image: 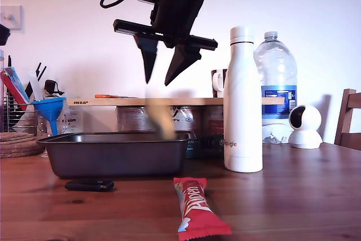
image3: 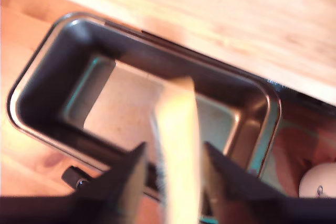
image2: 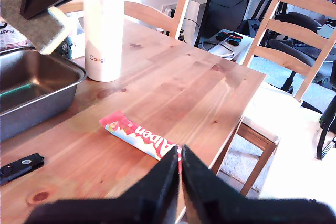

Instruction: Pick up the sponge and place it inside the oven dish

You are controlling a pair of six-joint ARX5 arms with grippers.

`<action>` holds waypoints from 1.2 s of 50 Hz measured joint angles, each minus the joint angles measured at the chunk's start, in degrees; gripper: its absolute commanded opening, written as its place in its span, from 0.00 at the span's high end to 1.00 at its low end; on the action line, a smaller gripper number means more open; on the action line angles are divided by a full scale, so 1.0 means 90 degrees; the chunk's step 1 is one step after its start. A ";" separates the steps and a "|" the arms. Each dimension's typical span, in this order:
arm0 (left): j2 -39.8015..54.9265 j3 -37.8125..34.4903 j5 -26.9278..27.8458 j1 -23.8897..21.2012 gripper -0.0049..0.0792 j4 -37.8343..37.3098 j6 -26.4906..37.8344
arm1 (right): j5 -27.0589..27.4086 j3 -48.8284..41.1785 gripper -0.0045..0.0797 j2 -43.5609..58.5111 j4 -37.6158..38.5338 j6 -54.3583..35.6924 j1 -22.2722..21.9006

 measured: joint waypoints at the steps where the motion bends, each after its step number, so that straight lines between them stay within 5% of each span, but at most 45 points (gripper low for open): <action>1: 0.0000 0.0000 0.0000 0.0000 0.97 0.0000 0.0000 | 0.0022 0.0000 0.42 0.0000 0.0007 0.0000 0.0000; 16: 0.0002 0.0000 0.0000 0.0000 0.97 0.0000 0.0000 | 0.0080 0.0000 0.49 0.0000 0.0061 -0.0002 0.0000; 20: 0.0002 0.0000 0.0000 0.0000 0.97 0.0000 0.0000 | 0.0061 0.0000 0.65 0.0000 0.0024 -0.0002 0.0000; 24: 0.0000 0.0000 0.0000 0.0000 0.97 0.0000 0.0000 | -0.0075 0.0000 0.95 0.0000 -0.0160 0.0000 0.0000; 43: 0.0000 0.0000 -0.0340 0.0000 0.97 0.0022 0.0000 | -0.0355 0.0000 0.94 0.0000 -0.0325 0.0024 0.0005; 53: 0.0000 0.0000 -0.1195 0.0000 0.97 0.0022 0.0000 | 0.0748 0.0000 0.94 -0.0022 -0.0843 -0.0250 0.0170; 60: 0.0002 0.0000 -0.2115 0.0007 0.97 0.0053 -0.0002 | 0.0942 -0.0002 0.94 -0.0265 -0.0889 -0.0333 0.0410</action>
